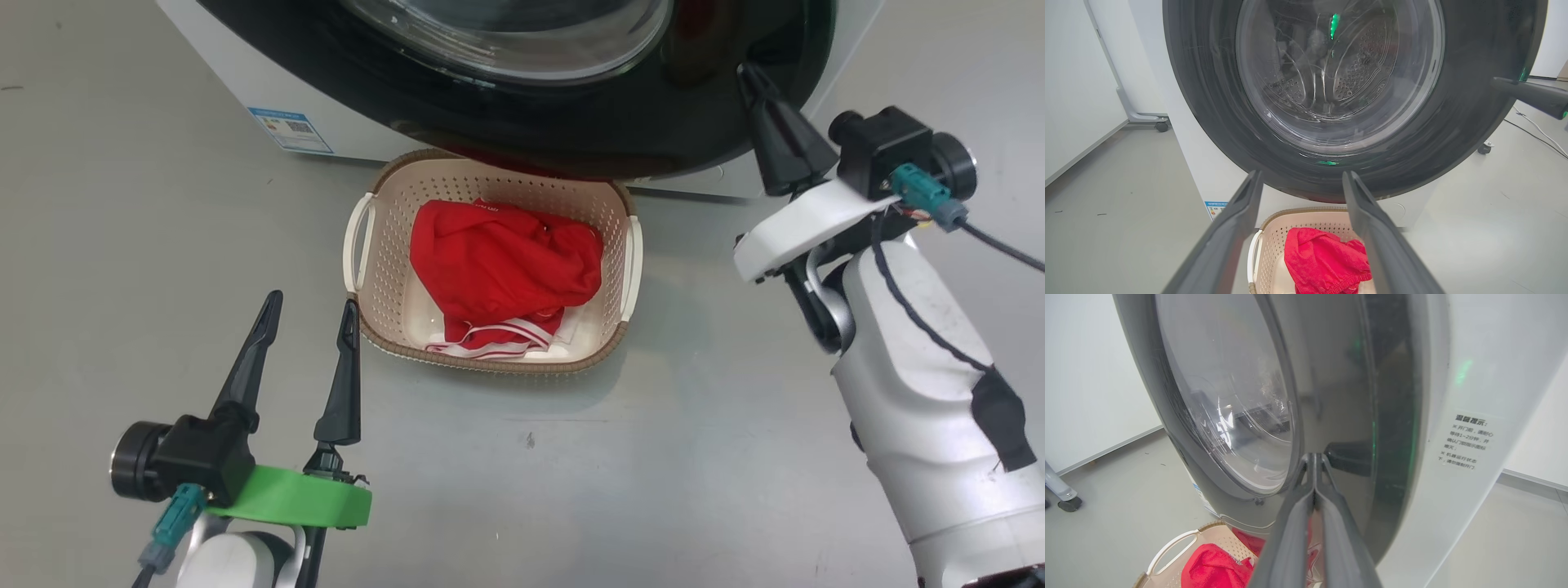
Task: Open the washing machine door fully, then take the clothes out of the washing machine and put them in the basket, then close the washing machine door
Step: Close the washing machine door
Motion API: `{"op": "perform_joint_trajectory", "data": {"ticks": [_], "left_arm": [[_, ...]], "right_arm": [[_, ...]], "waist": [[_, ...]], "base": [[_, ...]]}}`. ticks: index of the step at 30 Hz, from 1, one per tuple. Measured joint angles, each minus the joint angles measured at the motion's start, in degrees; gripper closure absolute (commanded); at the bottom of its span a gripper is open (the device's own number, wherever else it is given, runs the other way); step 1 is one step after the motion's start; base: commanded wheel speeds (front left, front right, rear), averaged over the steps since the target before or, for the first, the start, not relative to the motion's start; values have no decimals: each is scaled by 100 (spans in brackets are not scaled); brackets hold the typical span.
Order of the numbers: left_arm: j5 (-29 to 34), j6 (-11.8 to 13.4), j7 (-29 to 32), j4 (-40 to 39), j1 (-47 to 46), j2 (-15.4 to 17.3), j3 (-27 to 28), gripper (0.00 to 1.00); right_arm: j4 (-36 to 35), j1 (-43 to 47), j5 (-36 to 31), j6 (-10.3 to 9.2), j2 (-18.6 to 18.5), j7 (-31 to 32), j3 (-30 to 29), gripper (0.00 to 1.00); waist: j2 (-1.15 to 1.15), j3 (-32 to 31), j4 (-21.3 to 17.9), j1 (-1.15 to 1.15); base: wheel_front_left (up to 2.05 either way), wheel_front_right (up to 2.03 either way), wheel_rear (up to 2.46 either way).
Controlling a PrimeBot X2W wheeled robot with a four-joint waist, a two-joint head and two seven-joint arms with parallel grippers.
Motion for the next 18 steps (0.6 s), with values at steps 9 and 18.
{"op": "perform_joint_trajectory", "data": {"ticks": [9,18], "left_arm": [[-1,-48,-57,44,-237,-51,-34,0],[-1,-91,-108,172,-433,-92,-45,0]], "right_arm": [[249,-830,1,-113,-222,0,-258,100],[553,-1385,45,-163,-320,-58,-444,100]], "waist": [[0,340,179,0],[0,593,339,0]], "base": [[0,0,0],[0,0,0]]}}
